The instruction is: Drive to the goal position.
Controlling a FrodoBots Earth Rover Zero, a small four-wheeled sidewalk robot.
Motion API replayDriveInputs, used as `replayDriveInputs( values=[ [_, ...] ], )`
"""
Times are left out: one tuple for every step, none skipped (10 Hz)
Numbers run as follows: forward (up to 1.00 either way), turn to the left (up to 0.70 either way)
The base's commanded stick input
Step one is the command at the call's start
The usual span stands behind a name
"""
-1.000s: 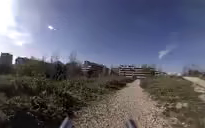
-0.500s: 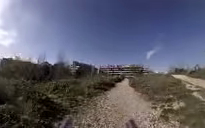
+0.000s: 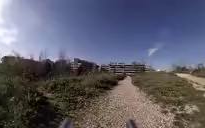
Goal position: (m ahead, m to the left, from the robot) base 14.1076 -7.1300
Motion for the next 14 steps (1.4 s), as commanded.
replayDriveInputs(
  values=[
    [0.5, 0.0],
    [0.5, 0.0],
    [0.5, 0.0],
    [0.5, -0.39],
    [0.5, -0.5],
    [0.5, -0.5],
    [0.5, -0.5],
    [0.5, -0.5],
    [0.5, -0.19],
    [0.49, 0.0],
    [0.49, 0.0],
    [0.49, 0.0],
    [0.49, 0.0],
    [0.49, 0.0]
  ],
)
